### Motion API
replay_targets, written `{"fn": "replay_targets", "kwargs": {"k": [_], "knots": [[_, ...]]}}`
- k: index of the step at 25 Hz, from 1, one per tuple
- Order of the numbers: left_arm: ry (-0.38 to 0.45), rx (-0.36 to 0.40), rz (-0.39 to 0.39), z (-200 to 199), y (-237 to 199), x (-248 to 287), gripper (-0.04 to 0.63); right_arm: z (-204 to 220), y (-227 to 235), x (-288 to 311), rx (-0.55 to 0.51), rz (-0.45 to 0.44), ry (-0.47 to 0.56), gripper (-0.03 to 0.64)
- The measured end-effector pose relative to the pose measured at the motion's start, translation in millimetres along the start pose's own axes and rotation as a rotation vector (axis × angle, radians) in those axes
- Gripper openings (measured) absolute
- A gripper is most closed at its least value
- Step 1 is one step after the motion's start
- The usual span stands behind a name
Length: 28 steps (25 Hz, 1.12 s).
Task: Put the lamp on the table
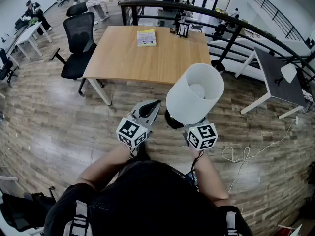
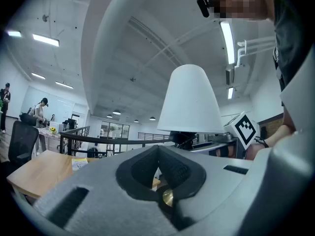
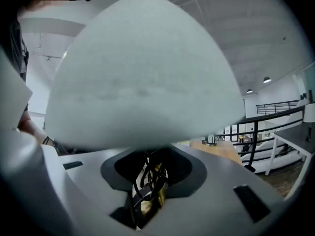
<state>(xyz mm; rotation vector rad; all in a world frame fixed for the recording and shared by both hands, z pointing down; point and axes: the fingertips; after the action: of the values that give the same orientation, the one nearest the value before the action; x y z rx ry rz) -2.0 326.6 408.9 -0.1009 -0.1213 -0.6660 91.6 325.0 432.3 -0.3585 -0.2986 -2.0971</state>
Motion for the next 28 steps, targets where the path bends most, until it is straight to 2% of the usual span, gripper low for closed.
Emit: {"fn": "replay_targets", "kwargs": {"k": [8, 12, 15, 19, 28], "knots": [[0.013, -0.012, 0.007, -1.6, 1.1, -11.2, 0.008, 8.6, -14.3, -6.2, 0.009, 0.002, -0.012, 0.117], [0.023, -0.039, 0.043, -0.8, -7.0, -8.2, 0.008, 7.9, -12.2, 2.5, 0.025, -0.001, -0.013, 0.118], [0.023, -0.025, 0.059, -1.6, -17.6, -4.4, 0.008, 2.6, -8.8, 14.2, 0.026, 0.004, -0.011, 0.118], [0.022, -0.035, 0.071, 1.1, -48.3, 2.6, 0.008, -6.8, -7.5, 45.1, 0.008, 0.014, -0.020, 0.117], [0.023, -0.039, 0.092, -2.6, -149.8, 19.9, 0.008, -40.2, -5.4, 141.3, -0.006, 0.022, -0.022, 0.118]]}}
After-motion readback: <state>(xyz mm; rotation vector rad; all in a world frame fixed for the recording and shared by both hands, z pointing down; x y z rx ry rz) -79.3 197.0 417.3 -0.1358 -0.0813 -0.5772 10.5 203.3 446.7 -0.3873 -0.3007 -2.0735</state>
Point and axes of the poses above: the fingertips, and each gripper's own axes: x forward along the fingers, y to its right, z out of its underside, and after that the axes turned 13 degrees about -y, right-handed
